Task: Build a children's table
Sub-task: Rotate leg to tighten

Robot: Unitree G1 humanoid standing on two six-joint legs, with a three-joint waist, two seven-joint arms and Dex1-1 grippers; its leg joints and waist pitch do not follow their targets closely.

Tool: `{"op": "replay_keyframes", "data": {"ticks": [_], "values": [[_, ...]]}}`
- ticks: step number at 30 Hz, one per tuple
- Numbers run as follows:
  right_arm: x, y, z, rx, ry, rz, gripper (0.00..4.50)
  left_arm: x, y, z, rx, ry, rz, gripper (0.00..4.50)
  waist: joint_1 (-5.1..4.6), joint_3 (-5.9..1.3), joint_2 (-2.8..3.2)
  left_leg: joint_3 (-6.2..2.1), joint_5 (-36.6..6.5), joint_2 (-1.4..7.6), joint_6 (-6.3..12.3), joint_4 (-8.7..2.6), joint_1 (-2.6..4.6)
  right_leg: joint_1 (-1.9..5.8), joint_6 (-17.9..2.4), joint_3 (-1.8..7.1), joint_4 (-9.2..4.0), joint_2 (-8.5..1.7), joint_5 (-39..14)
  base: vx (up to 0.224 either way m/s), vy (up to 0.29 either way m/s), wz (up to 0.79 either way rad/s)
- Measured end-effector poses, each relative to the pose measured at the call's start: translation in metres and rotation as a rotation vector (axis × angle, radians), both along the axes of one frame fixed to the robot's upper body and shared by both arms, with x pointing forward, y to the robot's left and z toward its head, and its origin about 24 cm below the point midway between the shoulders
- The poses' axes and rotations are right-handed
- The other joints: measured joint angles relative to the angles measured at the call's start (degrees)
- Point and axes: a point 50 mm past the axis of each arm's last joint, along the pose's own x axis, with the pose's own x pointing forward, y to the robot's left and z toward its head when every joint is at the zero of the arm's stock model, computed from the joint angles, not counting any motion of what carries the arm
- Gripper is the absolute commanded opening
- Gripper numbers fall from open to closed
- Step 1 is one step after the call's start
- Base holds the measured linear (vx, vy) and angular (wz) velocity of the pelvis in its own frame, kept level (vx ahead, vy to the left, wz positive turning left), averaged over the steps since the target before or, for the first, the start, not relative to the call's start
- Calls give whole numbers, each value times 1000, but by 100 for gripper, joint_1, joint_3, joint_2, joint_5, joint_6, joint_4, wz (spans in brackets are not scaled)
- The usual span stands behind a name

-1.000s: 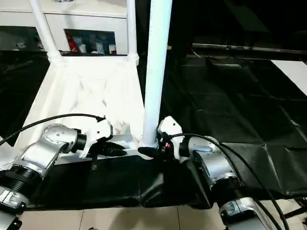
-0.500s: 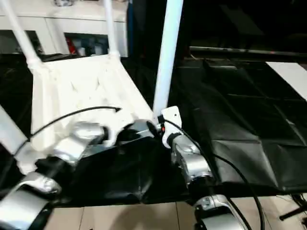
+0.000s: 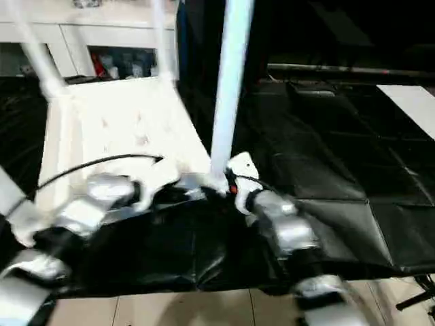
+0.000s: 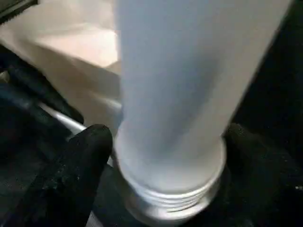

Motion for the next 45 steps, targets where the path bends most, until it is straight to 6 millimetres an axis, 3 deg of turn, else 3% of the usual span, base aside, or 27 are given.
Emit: {"op": "replay_keyframes", "data": {"ticks": [6,14,18,28,34,36,40,45], "values": [[-14,-12,9,-26,60,214,401,-13,18,4,14,42,-97,0,-3,3,0,4,-6,0,8,5,-18,-6,-1,-1,-32,-1,-4,0,0,0],[-17,-10,7,-47,84,264,401,-17,20,5,8,62,-115,0,-4,2,-2,5,-7,0,8,8,-27,-10,-3,-3,-37,-1,-2,0,0,0],[-17,-8,8,-42,86,279,347,-18,20,5,9,62,-115,0,-3,5,-11,4,-7,1,8,8,-27,-10,-3,-4,-36,-1,-2,0,0,0],[-18,-6,9,-39,76,299,281,-20,22,5,9,71,-110,0,-19,4,-16,5,-7,1,8,15,-27,-10,-4,-3,-31,0,-2,0,0,0],[-19,-5,8,-34,70,294,270,-20,23,5,10,75,-106,0,-23,1,-21,4,-7,2,8,18,-26,-10,-4,-3,-24,0,-2,0,0,0],[-17,1,4,-21,55,239,270,-18,20,3,-2,71,-69,0,-41,-2,-26,7,-6,2,6,20,-26,-4,-4,1,-16,0,-1,0,0,0],[-6,10,-9,42,39,-82,269,-2,1,-3,-5,24,72,0,-87,-7,-44,4,0,1,-2,36,22,17,11,8,3,0,-7,0,0,0],[1,25,-15,76,34,-328,269,8,-19,-6,6,-12,160,0,-111,-18,-58,-13,-1,-3,-2,35,49,21,16,7,-5,-4,-10,0,0,0]]}}
